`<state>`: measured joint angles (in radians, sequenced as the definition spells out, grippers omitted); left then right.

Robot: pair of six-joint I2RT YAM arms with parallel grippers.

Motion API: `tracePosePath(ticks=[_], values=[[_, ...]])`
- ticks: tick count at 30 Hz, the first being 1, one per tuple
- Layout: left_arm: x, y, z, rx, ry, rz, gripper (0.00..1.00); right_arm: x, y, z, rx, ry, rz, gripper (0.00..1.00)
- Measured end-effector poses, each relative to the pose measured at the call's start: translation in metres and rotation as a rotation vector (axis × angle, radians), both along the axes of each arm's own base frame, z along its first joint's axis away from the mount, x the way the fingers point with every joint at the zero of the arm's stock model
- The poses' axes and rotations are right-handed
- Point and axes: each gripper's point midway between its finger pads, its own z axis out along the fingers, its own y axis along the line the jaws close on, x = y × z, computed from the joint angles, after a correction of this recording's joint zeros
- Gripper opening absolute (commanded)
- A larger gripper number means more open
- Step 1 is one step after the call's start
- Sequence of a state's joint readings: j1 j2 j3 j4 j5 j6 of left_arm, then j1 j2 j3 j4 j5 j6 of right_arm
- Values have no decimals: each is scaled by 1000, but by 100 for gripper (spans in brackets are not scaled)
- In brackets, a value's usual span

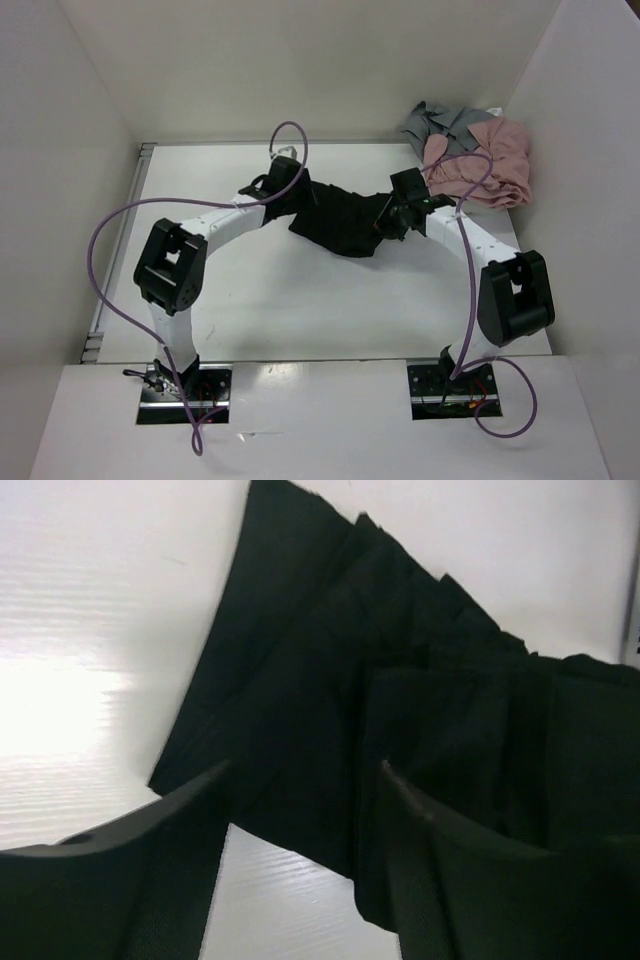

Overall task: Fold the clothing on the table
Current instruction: Fold the skirt

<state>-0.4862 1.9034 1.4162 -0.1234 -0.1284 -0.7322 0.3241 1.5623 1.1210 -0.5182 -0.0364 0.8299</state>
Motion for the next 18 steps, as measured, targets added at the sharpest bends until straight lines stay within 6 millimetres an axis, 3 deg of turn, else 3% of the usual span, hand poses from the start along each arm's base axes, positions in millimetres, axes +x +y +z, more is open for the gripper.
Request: tracePosePath(ticks=[3, 6, 11, 14, 18], values=[[-4, -8, -11, 45, -2, -16, 37, -1, -1, -1, -5, 2, -2, 0], [-2, -4, -16, 88, -14, -4, 26, -2, -2, -2, -7, 7, -2, 0], [2, -8, -22, 124, -37, -12, 20, -10, -4, -13, -15, 36, -1, 0], [-3, -29, -36, 133, -23, -57, 19, -12, -4, -15, -17, 43, 0, 0], [-17, -53, -55, 131, 9, -116, 6, -12, -4, -15, -15, 43, 2, 0]])
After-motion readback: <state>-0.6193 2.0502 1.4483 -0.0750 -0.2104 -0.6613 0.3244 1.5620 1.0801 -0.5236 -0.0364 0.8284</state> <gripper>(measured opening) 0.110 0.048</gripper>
